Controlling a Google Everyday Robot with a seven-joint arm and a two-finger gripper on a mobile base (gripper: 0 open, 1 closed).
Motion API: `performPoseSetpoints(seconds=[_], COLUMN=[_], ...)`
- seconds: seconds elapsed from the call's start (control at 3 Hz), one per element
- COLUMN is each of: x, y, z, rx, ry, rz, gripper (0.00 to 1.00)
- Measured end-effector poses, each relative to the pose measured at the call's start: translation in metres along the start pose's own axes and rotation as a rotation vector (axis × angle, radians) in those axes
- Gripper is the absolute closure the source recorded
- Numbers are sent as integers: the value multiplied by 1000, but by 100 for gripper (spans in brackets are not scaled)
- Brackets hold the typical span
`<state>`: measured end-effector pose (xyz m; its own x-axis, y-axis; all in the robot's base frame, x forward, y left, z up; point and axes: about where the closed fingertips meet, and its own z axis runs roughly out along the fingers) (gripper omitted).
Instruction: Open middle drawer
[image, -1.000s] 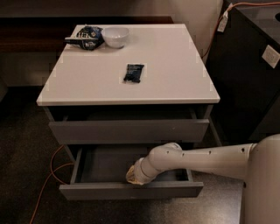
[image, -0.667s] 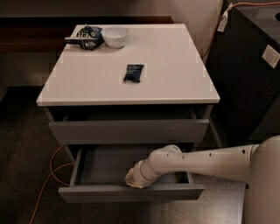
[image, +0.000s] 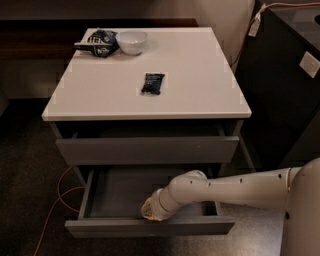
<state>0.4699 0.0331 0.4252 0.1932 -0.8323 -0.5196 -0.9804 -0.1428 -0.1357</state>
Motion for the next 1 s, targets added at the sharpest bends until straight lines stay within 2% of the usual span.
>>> performPoseSetpoints(seconds=[0.33, 0.67, 1.0], x=[-5, -15, -15], y=[14, 41, 41], z=[1, 4, 4], rx=[-15, -45, -45], ry=[-11, -34, -34], rz=[-7, -12, -12], gripper=[100, 100, 100])
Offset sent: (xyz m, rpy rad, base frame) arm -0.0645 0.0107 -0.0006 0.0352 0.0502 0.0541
